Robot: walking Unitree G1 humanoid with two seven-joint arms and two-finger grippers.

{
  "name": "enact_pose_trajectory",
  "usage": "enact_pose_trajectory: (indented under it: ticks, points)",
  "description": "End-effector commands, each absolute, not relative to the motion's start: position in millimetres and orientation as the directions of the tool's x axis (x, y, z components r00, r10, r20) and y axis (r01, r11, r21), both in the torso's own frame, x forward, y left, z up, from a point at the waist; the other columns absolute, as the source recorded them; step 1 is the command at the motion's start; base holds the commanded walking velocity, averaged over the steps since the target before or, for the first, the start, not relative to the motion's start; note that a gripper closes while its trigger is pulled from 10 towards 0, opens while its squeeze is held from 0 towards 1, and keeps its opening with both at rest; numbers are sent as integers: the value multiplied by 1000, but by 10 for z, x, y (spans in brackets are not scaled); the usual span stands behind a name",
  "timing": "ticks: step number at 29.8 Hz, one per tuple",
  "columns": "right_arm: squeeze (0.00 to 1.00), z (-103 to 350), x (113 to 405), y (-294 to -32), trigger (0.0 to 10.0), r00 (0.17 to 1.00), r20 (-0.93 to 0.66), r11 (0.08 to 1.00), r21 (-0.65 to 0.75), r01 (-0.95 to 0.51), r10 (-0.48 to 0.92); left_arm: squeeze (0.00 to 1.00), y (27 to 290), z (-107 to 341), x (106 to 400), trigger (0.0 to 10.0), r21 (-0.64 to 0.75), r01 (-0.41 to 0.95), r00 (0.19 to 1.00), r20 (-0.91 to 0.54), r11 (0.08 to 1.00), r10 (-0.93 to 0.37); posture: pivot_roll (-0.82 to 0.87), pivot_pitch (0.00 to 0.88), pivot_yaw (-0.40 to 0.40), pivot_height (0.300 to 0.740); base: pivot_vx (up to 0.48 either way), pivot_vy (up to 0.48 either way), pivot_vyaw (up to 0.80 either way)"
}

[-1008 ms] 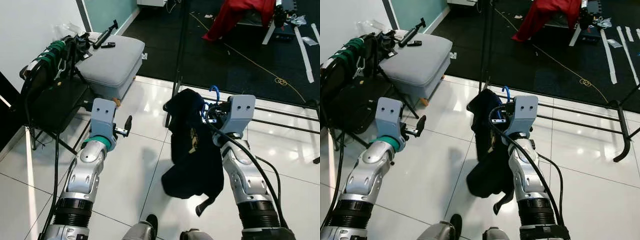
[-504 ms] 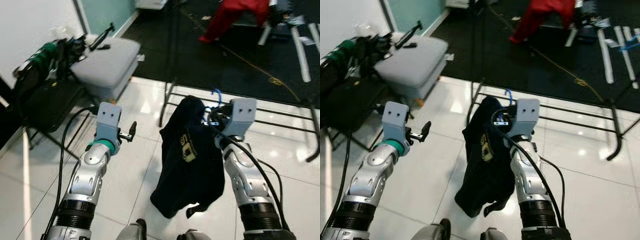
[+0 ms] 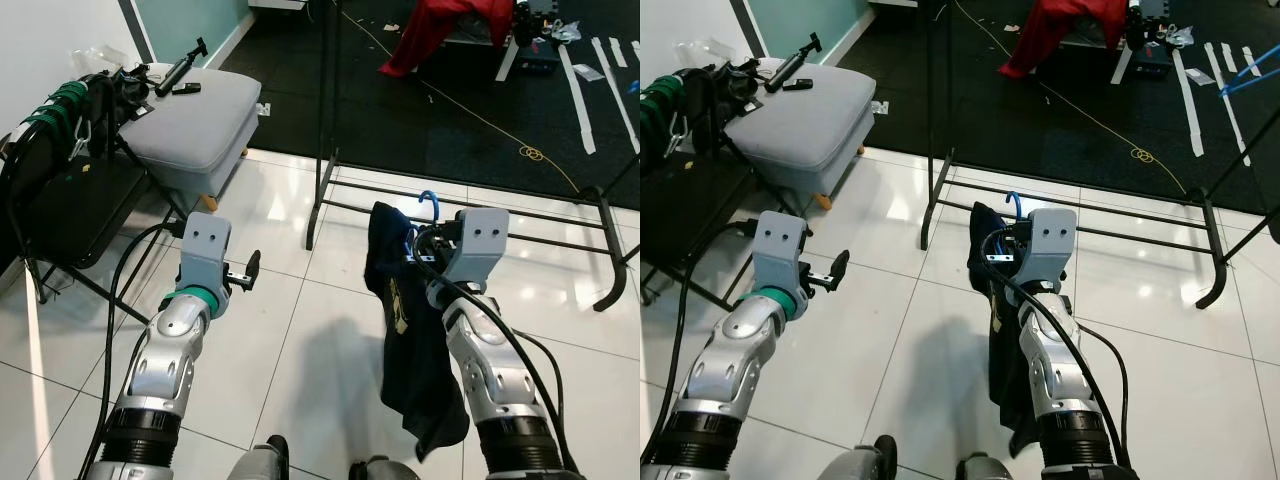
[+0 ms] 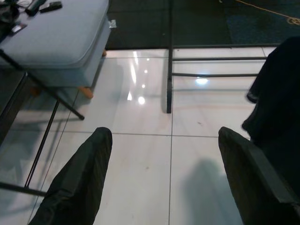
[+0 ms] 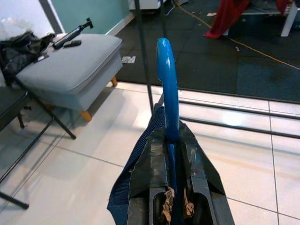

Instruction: Hang hanger

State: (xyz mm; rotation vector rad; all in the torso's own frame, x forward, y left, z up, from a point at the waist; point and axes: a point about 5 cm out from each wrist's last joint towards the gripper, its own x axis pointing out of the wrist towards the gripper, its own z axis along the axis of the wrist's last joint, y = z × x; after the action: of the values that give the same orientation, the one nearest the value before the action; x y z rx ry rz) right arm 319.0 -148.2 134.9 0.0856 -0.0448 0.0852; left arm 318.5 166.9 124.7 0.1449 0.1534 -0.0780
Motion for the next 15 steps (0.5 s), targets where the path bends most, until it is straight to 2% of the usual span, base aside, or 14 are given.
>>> enact_pose_trajectory:
  ticks: [1, 5, 10, 15]
  points:
    - [0, 1339, 3167, -1466, 10000, 994, 50, 992, 86, -97, 93, 0, 1694, 1215, 3148, 10000, 135, 67, 987, -156, 989, -45, 33, 131, 63, 740, 0, 0, 0]
    - [0, 1430, 3216, -1432, 10000, 988, 97, 993, 1, -119, 118, 0, 1647, 1255, 3170, 10000, 101, 53, 993, -115, 993, -41, 22, 112, 53, 740, 0, 0, 0]
    - [0, 1499, 3253, -1477, 10000, 985, 131, 994, -25, -106, 108, 0, 1579, 1257, 3187, 10000, 86, 60, 993, -109, 994, -51, 0, 103, 59, 740, 0, 0, 0]
    - [0, 1563, 3320, -1597, 10000, 987, 143, 991, -119, -60, 77, 0, 1425, 1252, 3218, 10000, 165, 144, 985, -123, 976, -125, -33, 99, 75, 740, 0, 0, 0]
